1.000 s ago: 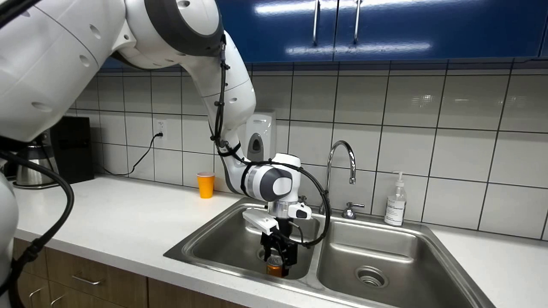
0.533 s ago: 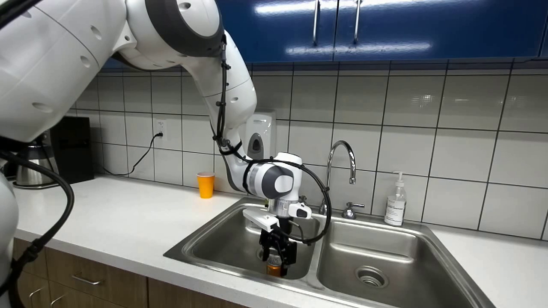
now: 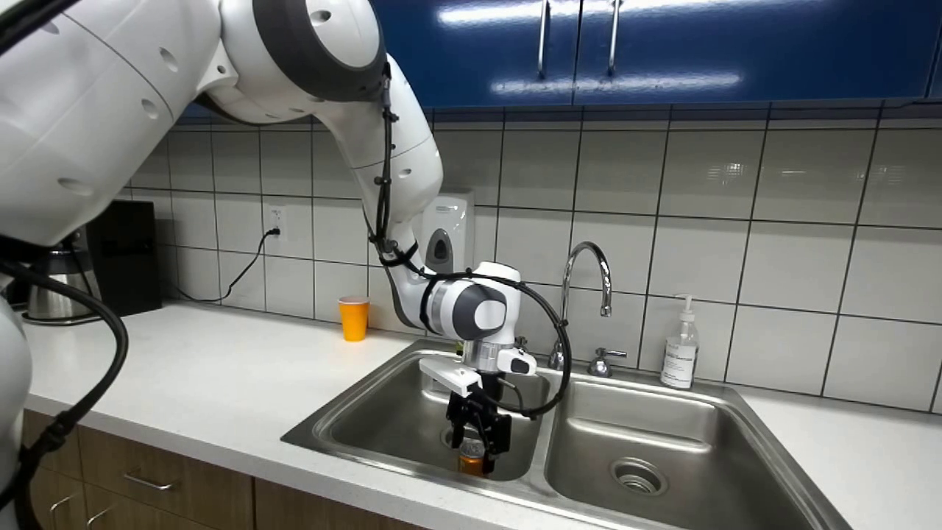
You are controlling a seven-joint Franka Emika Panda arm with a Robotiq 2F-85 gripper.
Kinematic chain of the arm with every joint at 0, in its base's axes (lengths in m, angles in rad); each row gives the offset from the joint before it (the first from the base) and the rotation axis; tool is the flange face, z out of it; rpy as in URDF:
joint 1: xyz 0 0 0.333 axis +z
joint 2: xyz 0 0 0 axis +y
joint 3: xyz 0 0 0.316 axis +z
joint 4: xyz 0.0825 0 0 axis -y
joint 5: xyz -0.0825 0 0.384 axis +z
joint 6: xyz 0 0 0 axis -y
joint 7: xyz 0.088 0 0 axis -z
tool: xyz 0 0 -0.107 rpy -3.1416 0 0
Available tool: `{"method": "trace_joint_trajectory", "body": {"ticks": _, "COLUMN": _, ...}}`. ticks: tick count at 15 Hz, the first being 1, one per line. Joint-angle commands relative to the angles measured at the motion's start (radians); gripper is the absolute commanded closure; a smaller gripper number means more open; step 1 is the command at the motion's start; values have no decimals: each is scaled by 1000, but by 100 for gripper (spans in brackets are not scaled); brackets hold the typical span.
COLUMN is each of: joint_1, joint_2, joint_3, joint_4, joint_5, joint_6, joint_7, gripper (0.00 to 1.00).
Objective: Put the orange can on the left side of the counter.
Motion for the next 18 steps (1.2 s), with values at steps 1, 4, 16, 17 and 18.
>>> {"method": "trace_joint_trajectory", "body": {"ticks": 1, "joint_1": -17, "joint_2": 9, "joint_3": 11, "joint_4": 37, "joint_5": 12, "joint_6": -53, "joint_7": -31, "gripper": 0}}
{"method": "trace_joint_trajectory", "body": {"ticks": 4, "joint_1": -19, "joint_2": 11, "joint_3": 11, "joint_4": 41, "joint_5": 13, "joint_6": -58, "joint_7": -34, "gripper": 0}}
{"method": "trace_joint_trajectory", "body": {"ticks": 16, "joint_1": -21, "joint_2": 14, "joint_3": 19, "joint_4": 41, "joint_5": 19, "joint_6": -51, "joint_7": -52, "gripper": 62}}
{"method": "trace_joint_trajectory", "body": {"ticks": 17, "joint_1": -19, "joint_2": 7, "joint_3": 22, "joint_4": 36, "joint_5": 20, "joint_6": -49, "joint_7": -54, "gripper": 62}}
{"method": "trace_joint_trajectory", "body": {"ticks": 18, "joint_1": -12, "joint_2": -10, "joint_3": 23, "joint_4": 24, "joint_5": 18, "joint_6": -50, "joint_7": -53, "gripper": 62}}
